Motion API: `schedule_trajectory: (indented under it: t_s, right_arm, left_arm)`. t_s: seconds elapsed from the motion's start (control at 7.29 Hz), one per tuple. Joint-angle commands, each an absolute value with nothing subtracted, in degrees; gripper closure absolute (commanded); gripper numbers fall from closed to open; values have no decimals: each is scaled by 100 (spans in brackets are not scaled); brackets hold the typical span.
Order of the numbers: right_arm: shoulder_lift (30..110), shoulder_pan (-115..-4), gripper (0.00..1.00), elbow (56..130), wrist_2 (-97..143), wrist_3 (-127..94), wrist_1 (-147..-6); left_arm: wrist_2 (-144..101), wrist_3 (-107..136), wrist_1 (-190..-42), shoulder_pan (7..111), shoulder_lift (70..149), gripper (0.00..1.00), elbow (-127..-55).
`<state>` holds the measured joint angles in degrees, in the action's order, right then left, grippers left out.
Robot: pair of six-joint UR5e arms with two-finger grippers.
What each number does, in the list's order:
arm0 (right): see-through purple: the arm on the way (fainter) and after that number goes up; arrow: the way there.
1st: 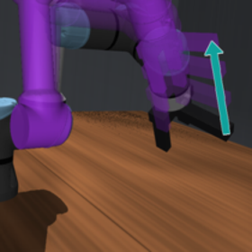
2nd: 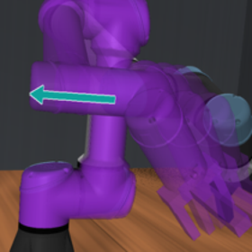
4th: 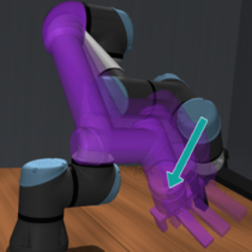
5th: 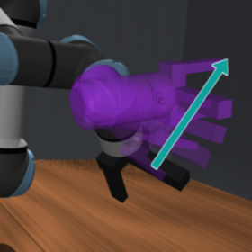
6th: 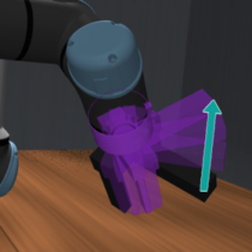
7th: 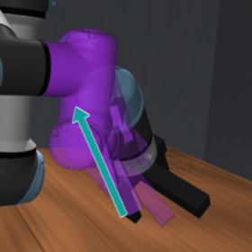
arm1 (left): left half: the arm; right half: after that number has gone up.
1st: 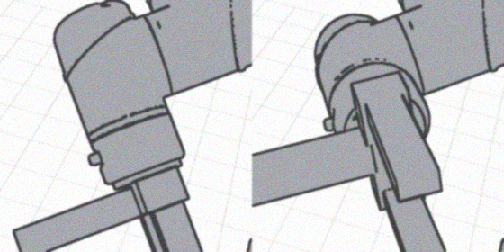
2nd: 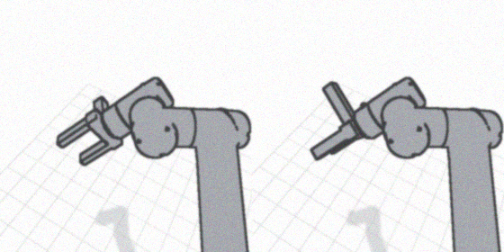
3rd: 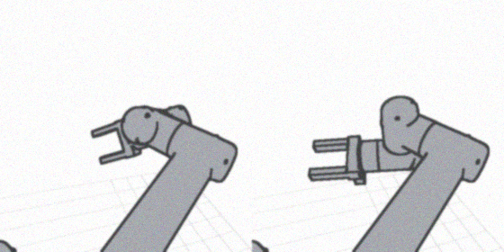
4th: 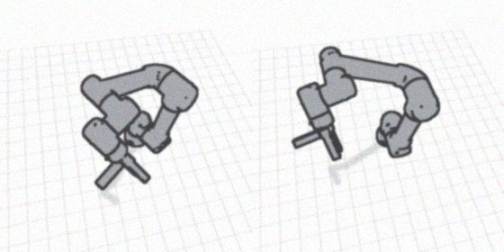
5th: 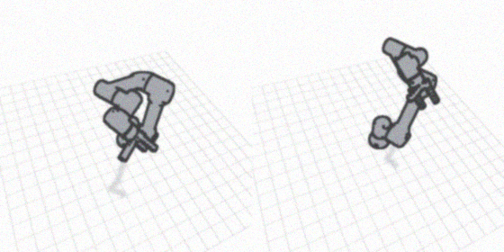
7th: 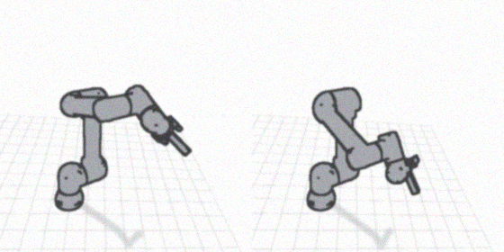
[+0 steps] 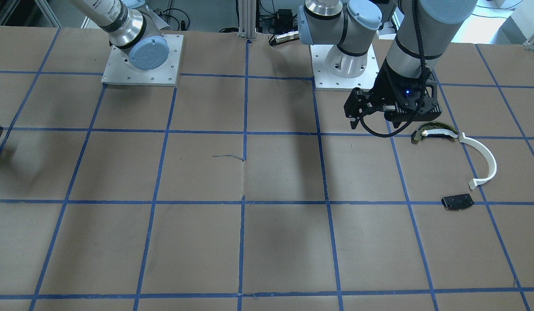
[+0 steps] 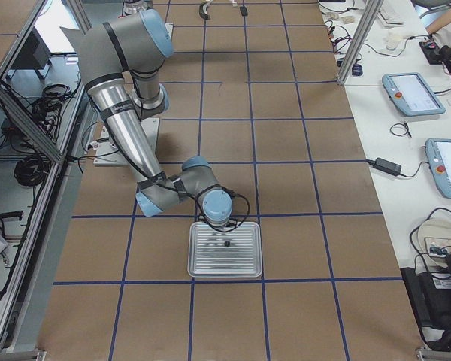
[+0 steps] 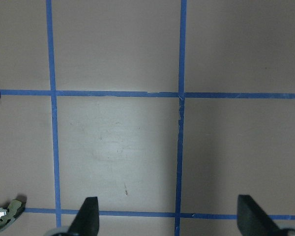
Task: Place bearing gear from tray to pile
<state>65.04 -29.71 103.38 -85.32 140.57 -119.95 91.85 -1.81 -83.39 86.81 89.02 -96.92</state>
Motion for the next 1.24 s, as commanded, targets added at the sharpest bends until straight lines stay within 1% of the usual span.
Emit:
schedule_trajectory:
  t_s: [0.0, 0.14, 0.27, 0.55, 0.82, 0.96, 1.1]
  right_arm:
    - [6923, -2997, 74, 10353, -8595, 13513, -11936]
    - [7239, -3093, 74, 10371, -8604, 13248, -11840]
    - [7573, -3320, 74, 10362, -8622, 12749, -11352]
    - [8617, -3794, 74, 10415, -8622, 11432, -10392]
    - [9470, -4837, 73, 10529, -9042, 9738, -10030]
    - [9744, -5521, 73, 10521, -9122, 8677, -9715]
    - [9791, -6294, 73, 10451, -9193, 7665, -9651]
  left_arm:
    - [9185, -176, -8244, 8675, 8903, 0, -9694]
    - [9185, -176, -8244, 8675, 8903, 0, -9703]
    - [9185, -176, -8244, 8675, 8903, 0, -9703]
    - [9185, -176, -8235, 8675, 8903, 0, -9703]
    - [9185, -167, -8227, 8675, 8903, 0, -9703]
    - [9185, -167, -8227, 8675, 8903, 0, -9703]
    - [9185, -176, -8235, 8675, 8903, 0, -9703]
